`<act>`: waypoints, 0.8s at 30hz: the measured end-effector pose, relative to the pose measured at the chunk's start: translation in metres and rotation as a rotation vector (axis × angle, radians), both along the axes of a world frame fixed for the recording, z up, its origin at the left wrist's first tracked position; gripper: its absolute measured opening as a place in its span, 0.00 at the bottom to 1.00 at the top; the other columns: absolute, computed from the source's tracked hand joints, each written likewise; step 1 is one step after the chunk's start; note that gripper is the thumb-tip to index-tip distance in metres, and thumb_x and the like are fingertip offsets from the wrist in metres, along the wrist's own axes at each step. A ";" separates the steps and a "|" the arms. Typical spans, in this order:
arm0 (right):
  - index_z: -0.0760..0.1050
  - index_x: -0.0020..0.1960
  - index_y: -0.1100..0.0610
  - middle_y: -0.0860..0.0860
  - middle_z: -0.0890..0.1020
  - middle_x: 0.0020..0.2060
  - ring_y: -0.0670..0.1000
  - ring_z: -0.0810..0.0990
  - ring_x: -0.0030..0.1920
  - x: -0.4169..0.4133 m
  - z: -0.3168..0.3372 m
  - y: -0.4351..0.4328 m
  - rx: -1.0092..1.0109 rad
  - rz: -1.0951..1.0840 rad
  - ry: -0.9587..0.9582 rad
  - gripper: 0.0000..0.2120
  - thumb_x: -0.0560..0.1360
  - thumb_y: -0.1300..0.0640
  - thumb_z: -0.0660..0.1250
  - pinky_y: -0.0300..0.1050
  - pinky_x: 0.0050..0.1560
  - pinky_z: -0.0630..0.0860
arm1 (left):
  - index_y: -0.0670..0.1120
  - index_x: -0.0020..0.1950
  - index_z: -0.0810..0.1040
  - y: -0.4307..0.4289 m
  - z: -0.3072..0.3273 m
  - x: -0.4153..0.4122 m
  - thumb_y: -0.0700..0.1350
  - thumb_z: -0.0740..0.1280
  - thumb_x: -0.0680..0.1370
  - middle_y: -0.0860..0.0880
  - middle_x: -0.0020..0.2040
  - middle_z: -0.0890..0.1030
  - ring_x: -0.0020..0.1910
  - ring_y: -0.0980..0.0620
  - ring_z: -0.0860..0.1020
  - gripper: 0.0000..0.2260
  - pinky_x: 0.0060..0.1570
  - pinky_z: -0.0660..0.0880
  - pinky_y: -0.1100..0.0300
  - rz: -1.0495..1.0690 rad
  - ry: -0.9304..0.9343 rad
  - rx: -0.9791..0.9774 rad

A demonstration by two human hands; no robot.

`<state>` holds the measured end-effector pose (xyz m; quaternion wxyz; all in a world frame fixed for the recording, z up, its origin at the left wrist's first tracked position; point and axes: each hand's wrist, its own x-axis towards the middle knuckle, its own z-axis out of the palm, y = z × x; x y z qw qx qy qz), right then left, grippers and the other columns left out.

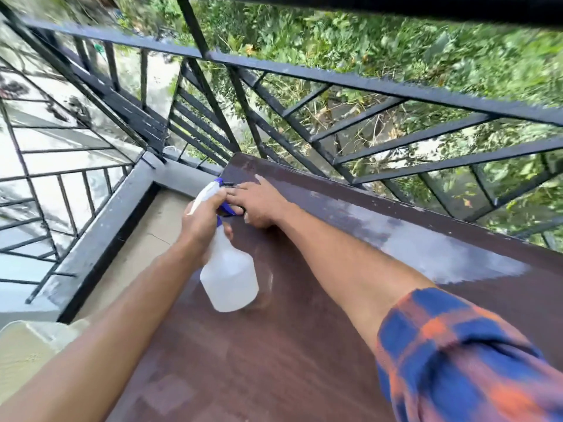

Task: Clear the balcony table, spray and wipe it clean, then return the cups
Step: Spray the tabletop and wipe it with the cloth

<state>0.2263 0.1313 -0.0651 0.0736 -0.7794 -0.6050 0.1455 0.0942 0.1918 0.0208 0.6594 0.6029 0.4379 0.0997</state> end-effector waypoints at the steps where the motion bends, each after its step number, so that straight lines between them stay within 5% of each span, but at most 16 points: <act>1: 0.64 0.77 0.43 0.45 0.66 0.77 0.52 0.66 0.75 -0.005 -0.008 -0.013 0.050 -0.033 -0.004 0.31 0.74 0.52 0.61 0.63 0.74 0.60 | 0.46 0.43 0.82 -0.006 0.000 -0.002 0.49 0.64 0.83 0.40 0.40 0.82 0.29 0.46 0.73 0.12 0.21 0.68 0.63 -0.005 0.009 -0.007; 4: 0.73 0.70 0.45 0.49 0.73 0.72 0.56 0.74 0.68 -0.025 -0.031 -0.063 0.213 -0.212 0.020 0.25 0.73 0.47 0.63 0.58 0.62 0.70 | 0.44 0.46 0.80 -0.024 0.000 -0.004 0.49 0.63 0.84 0.42 0.40 0.83 0.28 0.47 0.73 0.13 0.22 0.69 0.64 -0.054 0.054 0.000; 10: 0.73 0.70 0.45 0.49 0.70 0.74 0.56 0.71 0.70 -0.047 -0.036 -0.178 0.289 -0.760 -0.083 0.22 0.77 0.49 0.65 0.58 0.66 0.68 | 0.44 0.45 0.80 -0.089 0.007 0.006 0.48 0.64 0.85 0.43 0.40 0.83 0.25 0.52 0.75 0.12 0.22 0.69 0.63 -0.155 0.062 -0.046; 19: 0.69 0.74 0.45 0.51 0.67 0.76 0.58 0.71 0.69 -0.031 -0.029 -0.420 0.101 -1.325 -0.172 0.25 0.78 0.49 0.65 0.58 0.62 0.72 | 0.41 0.45 0.80 -0.223 0.021 0.023 0.46 0.65 0.84 0.45 0.36 0.83 0.34 0.49 0.77 0.11 0.22 0.70 0.64 -0.359 0.054 -0.068; 24: 0.65 0.76 0.45 0.54 0.64 0.78 0.62 0.68 0.72 -0.038 -0.030 -0.579 0.007 -1.603 -0.141 0.25 0.80 0.48 0.63 0.64 0.67 0.69 | 0.41 0.45 0.80 -0.299 0.022 0.022 0.46 0.65 0.84 0.45 0.35 0.83 0.28 0.52 0.76 0.11 0.22 0.69 0.64 -0.477 0.064 -0.066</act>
